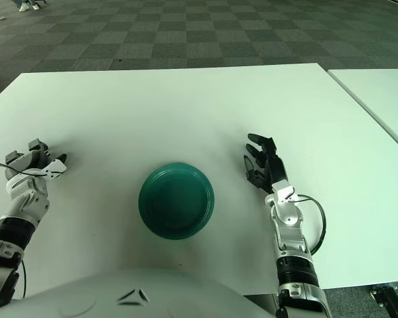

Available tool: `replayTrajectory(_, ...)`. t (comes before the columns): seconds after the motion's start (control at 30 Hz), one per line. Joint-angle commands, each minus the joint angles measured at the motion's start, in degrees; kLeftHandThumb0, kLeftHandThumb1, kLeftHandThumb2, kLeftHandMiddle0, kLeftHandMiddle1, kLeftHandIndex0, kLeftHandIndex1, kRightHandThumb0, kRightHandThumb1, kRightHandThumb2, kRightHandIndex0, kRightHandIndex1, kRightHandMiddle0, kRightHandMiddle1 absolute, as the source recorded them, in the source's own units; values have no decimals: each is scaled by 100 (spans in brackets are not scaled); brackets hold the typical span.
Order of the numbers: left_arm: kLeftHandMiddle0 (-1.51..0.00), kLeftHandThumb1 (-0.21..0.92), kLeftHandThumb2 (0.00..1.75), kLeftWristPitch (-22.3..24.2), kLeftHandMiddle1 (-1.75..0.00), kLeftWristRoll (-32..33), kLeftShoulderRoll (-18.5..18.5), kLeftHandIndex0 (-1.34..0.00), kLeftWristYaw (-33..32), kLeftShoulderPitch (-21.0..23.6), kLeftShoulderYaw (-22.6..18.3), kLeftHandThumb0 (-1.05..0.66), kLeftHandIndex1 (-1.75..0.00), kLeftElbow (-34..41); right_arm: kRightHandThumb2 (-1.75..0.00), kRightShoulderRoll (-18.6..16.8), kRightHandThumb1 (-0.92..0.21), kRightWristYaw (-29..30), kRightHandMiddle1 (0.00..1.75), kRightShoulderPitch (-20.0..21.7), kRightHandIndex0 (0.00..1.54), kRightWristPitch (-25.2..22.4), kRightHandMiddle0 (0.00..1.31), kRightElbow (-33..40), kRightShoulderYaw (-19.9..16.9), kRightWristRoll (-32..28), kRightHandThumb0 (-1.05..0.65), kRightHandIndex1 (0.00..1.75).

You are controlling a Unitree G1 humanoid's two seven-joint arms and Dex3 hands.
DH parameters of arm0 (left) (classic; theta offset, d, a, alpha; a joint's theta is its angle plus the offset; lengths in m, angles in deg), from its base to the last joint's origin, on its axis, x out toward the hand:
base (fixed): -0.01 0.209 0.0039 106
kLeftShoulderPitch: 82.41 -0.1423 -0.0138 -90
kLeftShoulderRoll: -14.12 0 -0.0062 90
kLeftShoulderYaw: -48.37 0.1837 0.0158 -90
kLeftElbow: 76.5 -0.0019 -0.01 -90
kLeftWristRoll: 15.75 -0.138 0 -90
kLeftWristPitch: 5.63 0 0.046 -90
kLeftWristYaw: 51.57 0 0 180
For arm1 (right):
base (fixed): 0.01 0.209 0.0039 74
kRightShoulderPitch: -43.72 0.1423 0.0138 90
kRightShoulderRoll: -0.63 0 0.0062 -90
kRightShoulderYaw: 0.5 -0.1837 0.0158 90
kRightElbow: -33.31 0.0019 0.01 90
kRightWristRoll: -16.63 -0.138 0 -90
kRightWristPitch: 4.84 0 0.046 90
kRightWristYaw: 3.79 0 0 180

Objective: Put the charger into the plate.

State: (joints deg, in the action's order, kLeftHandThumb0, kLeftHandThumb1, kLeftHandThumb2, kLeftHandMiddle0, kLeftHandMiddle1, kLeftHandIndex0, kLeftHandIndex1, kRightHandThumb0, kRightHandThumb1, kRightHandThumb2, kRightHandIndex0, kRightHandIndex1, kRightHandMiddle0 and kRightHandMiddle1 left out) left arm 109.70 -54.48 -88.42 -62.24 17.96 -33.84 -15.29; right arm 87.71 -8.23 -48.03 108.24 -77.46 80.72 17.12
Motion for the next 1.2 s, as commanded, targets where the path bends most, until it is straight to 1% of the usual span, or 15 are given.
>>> replayTrajectory(0.0, -3, 92, 86, -68, -168, 185, 213, -9, 277, -238, 213, -105, -137, -225, -63, 43, -92, -68, 92, -95, 43, -203, 0, -269, -35, -73, -67, 11)
replayTrajectory(0.13, -10, 92, 84, -158, -173, 254, 273, -11, 69, -260, 135, -105, -146, -230, -63, 51, -92, -91, 92, -66, 43, -188, 0, -314, -57, -77, -67, 11)
replayTrajectory(0.3, -23, 92, 77, -356, -174, 409, 477, -12, -581, -347, -142, -104, -162, -155, -63, 72, -92, -117, 92, -22, 43, -173, 0, -379, -81, -90, -67, 12)
replayTrajectory(0.37, -44, 92, 61, -452, -175, 452, 536, -22, -831, -406, -214, -91, -169, -90, -63, 80, -92, -121, 92, -11, 43, -167, 0, -398, -82, -98, -67, 12)
replayTrajectory(0.4, -47, 92, 59, -538, -175, 468, 556, -23, -980, -418, -246, -89, -170, -103, -63, 83, -92, -123, 92, -8, 43, -164, 0, -404, -81, -101, -67, 12)
replayTrajectory(0.43, -55, 80, 73, -591, -175, 474, 570, -30, -1070, -412, -258, -72, -172, -130, -63, 89, -92, -128, 92, 2, 43, -162, 0, -418, -84, -107, -67, 12)
replayTrajectory(0.47, -60, 71, 83, -638, -175, 447, 593, -34, -1215, -410, -257, -61, -173, -164, -63, 95, -92, -131, 92, 10, 43, -160, 0, -430, -85, -112, -67, 12)
replayTrajectory(0.57, -71, 55, 101, -705, -175, 371, 638, -44, -1525, -360, -222, -49, -174, -325, -63, 110, -92, -136, 92, 27, 43, -152, 0, -458, -84, -126, -67, 12)
replayTrajectory(0.73, -85, 43, 116, -681, -175, 251, 690, -52, -1907, -265, -136, -45, -175, -528, -63, 137, -92, -148, 92, 69, 43, -144, 0, -514, -90, -146, -67, 12)
replayTrajectory(0.93, -103, 40, 120, -1066, -175, 268, 780, -54, -2551, -480, -181, -44, -175, -371, -63, 160, -92, -161, 92, 111, 42, -130, 0, -576, -98, -161, -67, 12)
replayTrajectory(1.0, -106, 40, 121, -1249, -175, 278, 800, -54, -2772, -497, -195, -44, -175, -404, -63, 173, -92, -69, 92, -146, 42, -746, 0, 556, -174, -234, -65, 12)
replayTrajectory(1.03, -108, 40, 121, -1366, -175, 287, 813, -54, -2908, -500, -208, -44, -175, -437, -63, 177, -92, 37, 92, -370, 41, -1236, 0, 1468, -277, -278, -63, 12)
replayTrajectory(1.07, -110, 39, 122, -1454, -175, 294, 821, -54, -3008, -501, -218, -44, -175, -464, -63, 176, -92, 112, 93, -526, 41, -1597, 1, 2102, -351, -305, -60, 12)
replayTrajectory(1.13, -113, 39, 122, -1603, -175, 293, 871, -54, -3266, -508, -235, -44, -175, -508, -62, 160, -92, 202, 93, -726, 40, -1824, 2, 2605, -467, -307, -56, 11)
replayTrajectory(1.17, -114, 39, 122, -1635, -175, 292, 882, -54, -3324, -507, -237, -44, -175, -522, -62, 153, -92, 213, 92, -759, 40, -1861, 3, 2655, -483, -302, -54, 11)
